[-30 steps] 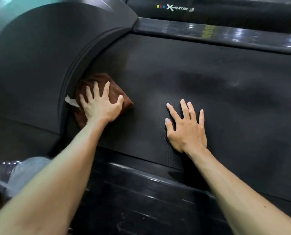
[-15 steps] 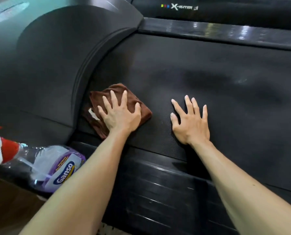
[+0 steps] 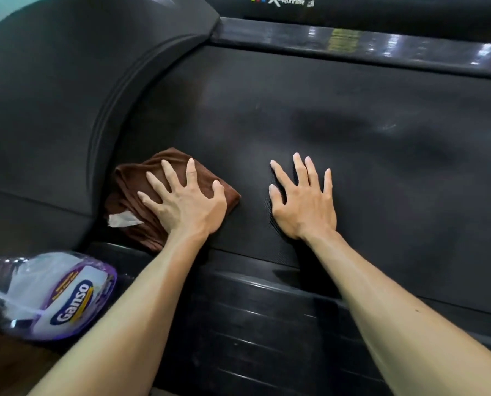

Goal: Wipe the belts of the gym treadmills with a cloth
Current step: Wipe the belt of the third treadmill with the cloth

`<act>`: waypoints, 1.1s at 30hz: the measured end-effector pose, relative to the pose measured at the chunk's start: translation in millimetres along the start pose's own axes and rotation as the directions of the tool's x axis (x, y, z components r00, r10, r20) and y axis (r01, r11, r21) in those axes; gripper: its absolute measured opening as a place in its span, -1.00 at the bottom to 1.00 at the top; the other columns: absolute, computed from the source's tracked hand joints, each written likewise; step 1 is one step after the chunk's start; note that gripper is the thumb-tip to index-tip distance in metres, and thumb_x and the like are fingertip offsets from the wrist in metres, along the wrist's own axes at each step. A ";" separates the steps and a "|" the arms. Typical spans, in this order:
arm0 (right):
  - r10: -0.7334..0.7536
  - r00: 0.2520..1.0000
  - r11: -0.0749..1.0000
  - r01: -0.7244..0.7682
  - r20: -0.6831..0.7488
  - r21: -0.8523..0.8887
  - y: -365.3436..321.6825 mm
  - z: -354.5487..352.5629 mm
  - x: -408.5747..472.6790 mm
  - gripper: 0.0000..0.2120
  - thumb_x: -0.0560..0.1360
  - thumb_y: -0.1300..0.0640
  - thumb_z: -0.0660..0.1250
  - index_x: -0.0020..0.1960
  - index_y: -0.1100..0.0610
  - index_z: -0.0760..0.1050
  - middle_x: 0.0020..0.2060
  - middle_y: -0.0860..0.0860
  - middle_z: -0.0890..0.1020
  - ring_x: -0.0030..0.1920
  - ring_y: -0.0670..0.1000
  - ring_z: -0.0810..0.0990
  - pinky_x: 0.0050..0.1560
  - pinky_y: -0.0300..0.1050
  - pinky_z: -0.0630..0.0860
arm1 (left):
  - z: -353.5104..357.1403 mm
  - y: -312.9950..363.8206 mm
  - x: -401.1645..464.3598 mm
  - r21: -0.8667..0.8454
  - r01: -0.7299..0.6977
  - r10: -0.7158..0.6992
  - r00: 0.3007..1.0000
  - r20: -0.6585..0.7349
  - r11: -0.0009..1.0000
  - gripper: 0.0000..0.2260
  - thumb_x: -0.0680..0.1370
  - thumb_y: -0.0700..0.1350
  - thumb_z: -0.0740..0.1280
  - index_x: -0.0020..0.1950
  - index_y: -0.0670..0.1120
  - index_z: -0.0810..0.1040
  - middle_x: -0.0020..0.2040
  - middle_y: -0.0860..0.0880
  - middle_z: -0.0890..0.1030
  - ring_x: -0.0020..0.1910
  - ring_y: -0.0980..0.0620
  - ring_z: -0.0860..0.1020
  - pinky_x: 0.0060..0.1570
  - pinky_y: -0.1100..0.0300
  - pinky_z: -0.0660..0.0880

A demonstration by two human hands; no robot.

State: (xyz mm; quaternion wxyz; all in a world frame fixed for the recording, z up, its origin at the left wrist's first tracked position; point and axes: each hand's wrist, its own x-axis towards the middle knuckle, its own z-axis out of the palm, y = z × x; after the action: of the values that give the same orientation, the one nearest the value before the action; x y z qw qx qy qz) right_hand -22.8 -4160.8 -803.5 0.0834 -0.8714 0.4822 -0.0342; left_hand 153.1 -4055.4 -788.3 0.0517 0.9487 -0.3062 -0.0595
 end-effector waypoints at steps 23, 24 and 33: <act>0.033 0.998 0.998 -0.036 0.044 0.058 -3.6 -7.8 1.6 -0.46 0.67 -0.22 -0.01 0.65 -0.24 0.11 0.68 0.07 0.03 0.67 0.08 -0.13 0.61 0.30 -0.27 | -13.4 -36.9 -54.4 0.031 0.019 -0.017 0.999 -0.042 0.999 -0.13 0.59 0.39 -0.03 0.68 -0.17 -0.17 0.65 -0.31 -0.13 0.65 -0.27 -0.14 0.60 -0.17 -0.16; 0.052 0.998 0.995 -0.054 0.023 0.080 -9.7 -13.2 3.7 -0.49 0.66 -0.19 0.06 0.60 -0.19 0.23 0.65 0.11 0.11 0.66 0.11 -0.08 0.60 0.31 -0.26 | -13.2 -40.8 -60.8 0.030 0.024 -0.023 0.998 -0.058 0.999 -0.12 0.59 0.39 -0.03 0.67 -0.19 -0.17 0.64 -0.34 -0.12 0.65 -0.27 -0.14 0.60 -0.16 -0.16; -0.045 0.999 0.994 0.044 0.009 0.104 -130.0 -35.4 19.2 -0.46 0.58 -0.44 0.15 0.10 -0.04 0.64 0.20 0.03 0.55 0.33 0.09 0.43 0.35 0.15 0.29 | -13.6 -56.2 -69.3 -0.032 0.011 -0.013 0.998 -0.057 0.999 -0.11 0.60 0.38 0.00 0.66 -0.22 -0.18 0.65 -0.34 -0.14 0.65 -0.23 -0.20 0.61 -0.12 -0.13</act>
State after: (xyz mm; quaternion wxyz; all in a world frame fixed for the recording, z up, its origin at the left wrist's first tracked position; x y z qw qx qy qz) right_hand 90.9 -4113.3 -745.9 0.1305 -0.8766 0.4598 -0.0564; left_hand 131.6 -3968.5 -776.7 0.0750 0.9509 -0.2980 -0.0376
